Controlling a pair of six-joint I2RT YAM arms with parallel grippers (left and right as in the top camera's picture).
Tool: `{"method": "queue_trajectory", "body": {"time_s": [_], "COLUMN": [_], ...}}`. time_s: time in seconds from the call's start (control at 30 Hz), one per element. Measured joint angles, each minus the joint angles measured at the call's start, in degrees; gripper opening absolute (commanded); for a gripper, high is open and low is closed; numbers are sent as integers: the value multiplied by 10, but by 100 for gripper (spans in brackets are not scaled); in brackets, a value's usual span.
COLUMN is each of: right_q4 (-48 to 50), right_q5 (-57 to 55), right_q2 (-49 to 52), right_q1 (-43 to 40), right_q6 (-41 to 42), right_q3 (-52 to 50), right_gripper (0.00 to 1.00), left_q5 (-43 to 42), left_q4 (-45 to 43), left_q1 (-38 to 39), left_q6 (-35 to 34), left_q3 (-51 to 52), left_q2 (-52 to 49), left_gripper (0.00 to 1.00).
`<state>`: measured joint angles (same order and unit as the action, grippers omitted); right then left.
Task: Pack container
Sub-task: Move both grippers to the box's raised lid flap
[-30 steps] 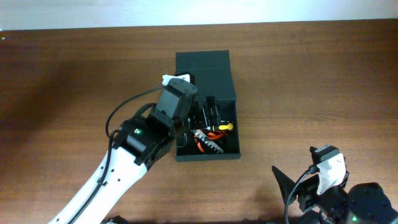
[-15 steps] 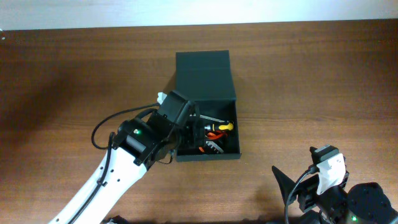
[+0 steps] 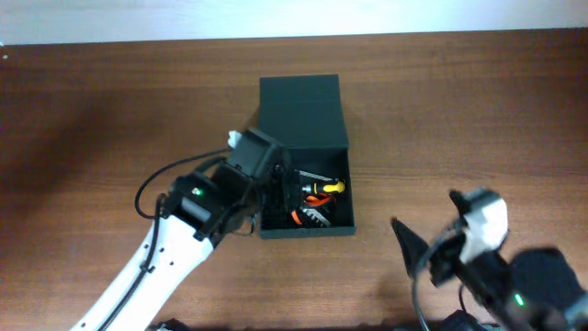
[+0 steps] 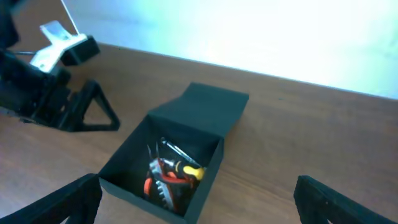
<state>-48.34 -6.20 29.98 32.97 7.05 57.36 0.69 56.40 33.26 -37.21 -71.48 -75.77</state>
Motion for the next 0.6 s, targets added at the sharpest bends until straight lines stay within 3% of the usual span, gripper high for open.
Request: {"method": "queue_trajectory", "body": {"time_s": [0.1, 0.17, 0.2, 0.27, 0.43, 0.57, 0.6], "right_q4": [-9, -11, -14, -25, -34, -33, -32], "right_q5": [0, 0, -1, 0, 17, 87, 108], "right_q2": [97, 168, 201, 274, 420, 516, 536], "right_q1": [-1, -8, -14, -33, -105, -177, -195], "right_q6": [4, 5, 5, 4, 6, 6, 9], "right_q3": [53, 96, 117, 162, 256, 306, 312], "right_gripper": [99, 99, 99, 85, 39, 4, 4], "left_q5": [-33, -57, -70, -94, -145, -178, -186], "left_q4": [-29, -54, -67, -93, -144, -168, -173], "left_q1": [-49, -85, -108, -147, -243, -292, -300], "left_q6": [1, 1, 0, 0, 0, 1, 1], "left_q3": [0, 0, 0, 0, 0, 0, 0], "left_q2": [0, 0, 0, 0, -10, -46, -59], "left_gripper": [100, 92, 83, 66, 2, 2, 2]}}
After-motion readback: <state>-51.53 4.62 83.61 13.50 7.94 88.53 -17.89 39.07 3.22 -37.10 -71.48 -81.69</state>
